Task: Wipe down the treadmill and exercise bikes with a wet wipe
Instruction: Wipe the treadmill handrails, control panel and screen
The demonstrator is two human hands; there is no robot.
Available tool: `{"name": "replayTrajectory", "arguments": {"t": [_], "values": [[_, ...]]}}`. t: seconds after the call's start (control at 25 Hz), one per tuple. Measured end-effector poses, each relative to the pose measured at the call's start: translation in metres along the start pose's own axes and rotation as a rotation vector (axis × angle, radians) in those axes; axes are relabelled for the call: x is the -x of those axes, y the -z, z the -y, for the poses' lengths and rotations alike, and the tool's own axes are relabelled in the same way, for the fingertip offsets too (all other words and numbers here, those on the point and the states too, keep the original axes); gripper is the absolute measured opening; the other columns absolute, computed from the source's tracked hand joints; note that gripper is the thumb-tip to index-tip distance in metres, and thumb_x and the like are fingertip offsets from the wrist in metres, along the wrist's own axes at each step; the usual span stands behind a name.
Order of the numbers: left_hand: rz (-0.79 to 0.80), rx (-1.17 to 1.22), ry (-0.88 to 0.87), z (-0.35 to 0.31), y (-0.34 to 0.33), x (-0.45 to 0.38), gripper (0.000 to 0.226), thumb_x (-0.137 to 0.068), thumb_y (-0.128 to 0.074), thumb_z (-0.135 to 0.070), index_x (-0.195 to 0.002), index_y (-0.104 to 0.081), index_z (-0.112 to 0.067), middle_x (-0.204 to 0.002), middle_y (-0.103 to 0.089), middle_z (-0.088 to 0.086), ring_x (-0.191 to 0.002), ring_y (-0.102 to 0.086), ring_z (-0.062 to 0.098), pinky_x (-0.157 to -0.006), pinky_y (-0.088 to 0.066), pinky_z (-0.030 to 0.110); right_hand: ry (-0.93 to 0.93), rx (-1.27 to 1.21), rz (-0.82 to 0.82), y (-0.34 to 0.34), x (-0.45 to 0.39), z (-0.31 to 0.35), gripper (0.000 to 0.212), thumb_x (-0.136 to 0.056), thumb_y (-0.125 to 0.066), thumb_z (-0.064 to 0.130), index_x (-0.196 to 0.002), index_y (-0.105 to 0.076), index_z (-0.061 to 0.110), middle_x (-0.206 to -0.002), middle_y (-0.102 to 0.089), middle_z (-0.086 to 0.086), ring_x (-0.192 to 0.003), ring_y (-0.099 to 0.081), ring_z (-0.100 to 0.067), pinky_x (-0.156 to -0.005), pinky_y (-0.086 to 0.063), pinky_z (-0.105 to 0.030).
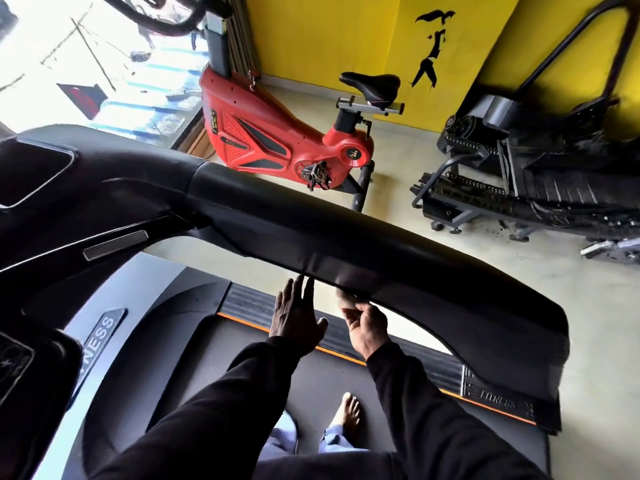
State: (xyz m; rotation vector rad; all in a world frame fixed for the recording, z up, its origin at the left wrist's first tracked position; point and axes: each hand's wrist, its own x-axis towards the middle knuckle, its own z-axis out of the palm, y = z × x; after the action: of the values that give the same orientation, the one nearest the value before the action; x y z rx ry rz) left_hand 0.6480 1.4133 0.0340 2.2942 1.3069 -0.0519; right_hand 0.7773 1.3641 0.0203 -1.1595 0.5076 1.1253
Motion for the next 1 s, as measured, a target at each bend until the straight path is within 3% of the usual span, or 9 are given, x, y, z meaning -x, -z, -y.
{"name": "replayTrajectory", "arguments": {"t": [0.12, 0.24, 0.32, 0.44, 0.6, 0.76, 0.88, 1.0], "values": [[-0.007, 0.011, 0.016, 0.006, 0.007, -0.002, 0.092, -0.09, -0.061, -0.043, -0.158, -0.005, -0.015, -0.164, -0.005, 0.009, -0.15, -0.006, 0.031, -0.121, -0.011, 0.039, 0.016, -0.011, -0.112, -0.018, -0.007, -0.004, 0.027, -0.093, -0.038, -0.008, -0.081, -0.058, 0.007, -0.077, -0.065, -0.009, -0.068, -0.063, -0.018, -0.068, -0.051, -0.026], [-0.015, 0.027, 0.037, 0.013, 0.015, -0.002, 0.092, -0.091, -0.061, -0.042, -0.158, -0.005, -0.015, -0.165, -0.004, 0.009, -0.151, -0.004, 0.03, -0.122, -0.01, 0.041, -0.002, 0.08, 0.054, -0.025, 0.009, -0.016, 0.028, -0.089, -0.045, -0.01, -0.082, -0.067, 0.006, -0.077, -0.073, -0.006, -0.073, -0.069, -0.014, -0.073, -0.052, -0.025], [-0.022, 0.033, 0.054, 0.019, 0.021, -0.002, 0.09, -0.092, -0.059, -0.042, -0.158, -0.004, -0.016, -0.165, -0.003, 0.01, -0.151, -0.002, 0.03, -0.123, -0.009, 0.04, 0.002, 0.147, 0.069, -0.023, 0.012, -0.016, 0.023, -0.085, -0.052, -0.011, -0.089, -0.069, 0.004, -0.083, -0.074, -0.005, -0.08, -0.069, -0.015, -0.074, -0.054, -0.024], [-0.024, 0.034, 0.088, 0.028, 0.029, -0.001, 0.088, -0.093, -0.058, -0.041, -0.158, -0.004, -0.015, -0.165, -0.002, 0.01, -0.152, -0.001, 0.03, -0.123, -0.007, 0.04, 0.016, 0.125, -0.052, -0.04, 0.003, -0.018, 0.026, -0.092, -0.044, -0.008, -0.087, -0.065, 0.006, -0.092, -0.07, -0.008, -0.081, -0.065, -0.018, -0.073, -0.052, -0.024], [-0.037, 0.046, 0.124, 0.042, 0.036, -0.001, 0.088, -0.093, -0.057, -0.043, -0.158, -0.004, -0.014, -0.165, -0.002, 0.01, -0.152, -0.001, 0.029, -0.123, -0.008, 0.041, 0.036, 0.211, 0.066, -0.06, 0.018, -0.038, 0.035, -0.093, -0.039, -0.008, -0.083, -0.068, 0.008, -0.076, -0.074, 0.001, -0.08, -0.068, -0.009, -0.072, -0.05, -0.021], [-0.049, 0.058, 0.162, 0.06, 0.043, -0.002, 0.088, -0.093, -0.057, -0.043, -0.158, -0.003, -0.016, -0.165, -0.001, 0.009, -0.152, 0.0, 0.028, -0.123, -0.009, 0.042, 0.052, 0.259, -0.048, -0.074, 0.02, -0.035, 0.032, -0.095, -0.039, -0.006, -0.077, -0.062, 0.007, -0.081, -0.066, -0.007, -0.074, -0.061, -0.013, -0.063, -0.05, -0.019], [-0.043, 0.083, 0.178, 0.069, 0.046, -0.002, 0.088, -0.093, -0.057, -0.042, -0.158, -0.004, -0.016, -0.165, -0.001, 0.008, -0.152, 0.001, 0.027, -0.123, -0.008, 0.041, 0.038, 0.262, 0.034, -0.09, 0.025, -0.047, 0.03, -0.093, -0.043, -0.006, -0.076, -0.064, 0.009, -0.072, -0.071, -0.002, -0.071, -0.064, -0.011, -0.067, -0.05, -0.021], [-0.068, 0.095, 0.202, 0.074, 0.056, -0.001, 0.088, -0.093, -0.058, -0.042, -0.158, -0.004, -0.017, -0.166, -0.002, 0.008, -0.152, 0.0, 0.026, -0.123, -0.008, 0.041, 0.016, 0.291, 0.035, -0.089, 0.025, -0.056, 0.031, -0.093, -0.04, -0.007, -0.082, -0.065, 0.009, -0.091, -0.072, -0.007, -0.085, -0.066, -0.017, -0.074, -0.054, -0.024]]}}
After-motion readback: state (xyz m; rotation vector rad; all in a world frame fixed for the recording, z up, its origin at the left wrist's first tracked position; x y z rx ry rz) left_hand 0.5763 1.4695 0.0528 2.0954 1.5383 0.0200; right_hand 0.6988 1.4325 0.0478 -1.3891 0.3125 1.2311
